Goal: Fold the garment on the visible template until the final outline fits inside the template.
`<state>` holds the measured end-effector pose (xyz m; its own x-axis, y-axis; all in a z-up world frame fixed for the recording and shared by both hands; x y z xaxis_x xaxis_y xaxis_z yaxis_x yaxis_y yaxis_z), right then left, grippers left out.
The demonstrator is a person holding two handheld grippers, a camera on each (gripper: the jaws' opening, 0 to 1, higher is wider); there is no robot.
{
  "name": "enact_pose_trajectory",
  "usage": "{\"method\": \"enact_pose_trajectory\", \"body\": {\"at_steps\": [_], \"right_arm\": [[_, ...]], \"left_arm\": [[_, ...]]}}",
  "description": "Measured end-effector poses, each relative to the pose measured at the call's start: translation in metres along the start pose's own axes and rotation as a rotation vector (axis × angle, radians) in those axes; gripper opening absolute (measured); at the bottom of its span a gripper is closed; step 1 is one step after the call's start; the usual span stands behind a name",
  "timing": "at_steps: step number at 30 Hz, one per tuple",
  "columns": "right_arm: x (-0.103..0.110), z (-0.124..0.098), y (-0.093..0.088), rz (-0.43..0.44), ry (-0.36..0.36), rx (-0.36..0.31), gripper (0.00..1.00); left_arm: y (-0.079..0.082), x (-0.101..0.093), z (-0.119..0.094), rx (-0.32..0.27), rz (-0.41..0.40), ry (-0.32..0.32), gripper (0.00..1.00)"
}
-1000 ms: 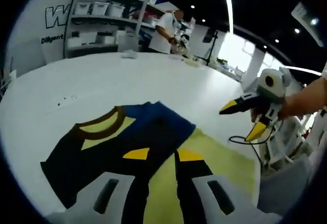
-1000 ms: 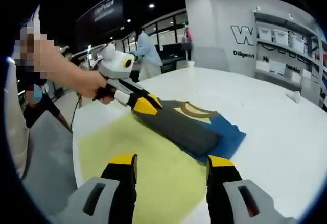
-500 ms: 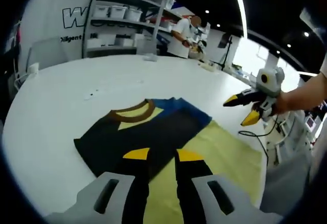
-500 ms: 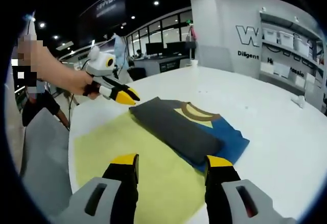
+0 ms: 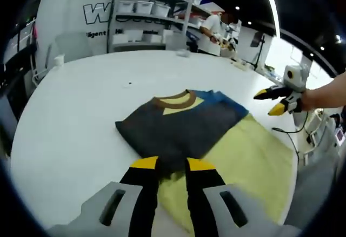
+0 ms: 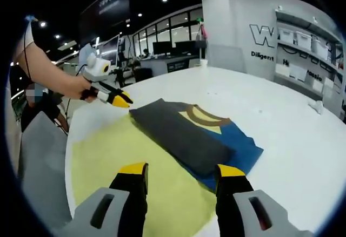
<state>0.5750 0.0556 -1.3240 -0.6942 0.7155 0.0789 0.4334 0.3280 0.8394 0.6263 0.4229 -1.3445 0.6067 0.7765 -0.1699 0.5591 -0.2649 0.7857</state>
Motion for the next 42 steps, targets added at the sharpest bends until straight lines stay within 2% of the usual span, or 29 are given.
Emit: {"method": "enact_pose_trajectory", "body": {"at_steps": [9, 23, 27, 31, 36, 42], "right_arm": [[-0.007, 0.008, 0.005, -0.01, -0.005, 0.009, 0.46], [-0.011, 0.029, 0.017, -0.035, 0.022, 0.014, 0.46], [-0.01, 0.037, 0.023, -0.047, 0.034, 0.014, 0.46], [-0.008, 0.047, 0.03, -0.062, 0.051, 0.014, 0.46], [-0.006, 0.056, 0.037, -0.074, 0.067, 0.01, 0.46], [-0.007, 0.061, 0.038, -0.082, 0.075, 0.016, 0.46]], "left_arm": [[-0.008, 0.012, 0.007, 0.028, -0.031, 0.023, 0.14], [-0.02, 0.015, 0.02, 0.077, -0.111, 0.02, 0.04], [-0.023, 0.016, 0.019, 0.069, -0.145, 0.025, 0.02], [-0.025, 0.016, 0.017, 0.035, -0.268, 0.043, 0.01], [-0.03, 0.017, 0.014, -0.031, -0.483, 0.063, 0.01], [-0.036, 0.015, 0.011, -0.09, -0.645, 0.073, 0.0]]}}
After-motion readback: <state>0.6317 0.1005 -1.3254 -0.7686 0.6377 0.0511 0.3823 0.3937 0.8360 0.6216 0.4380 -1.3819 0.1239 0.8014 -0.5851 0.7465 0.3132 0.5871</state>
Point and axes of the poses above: the point that each gripper's makers call its tool centre point, and the gripper's own axes: z roughly forward along the fingers, x roughly to its left, y roughly out of its top, the point moved 9 cm from there along -z, roughly backward along the fingers, and after that the axes turned 1 degree about y, right-handed, at the moved point
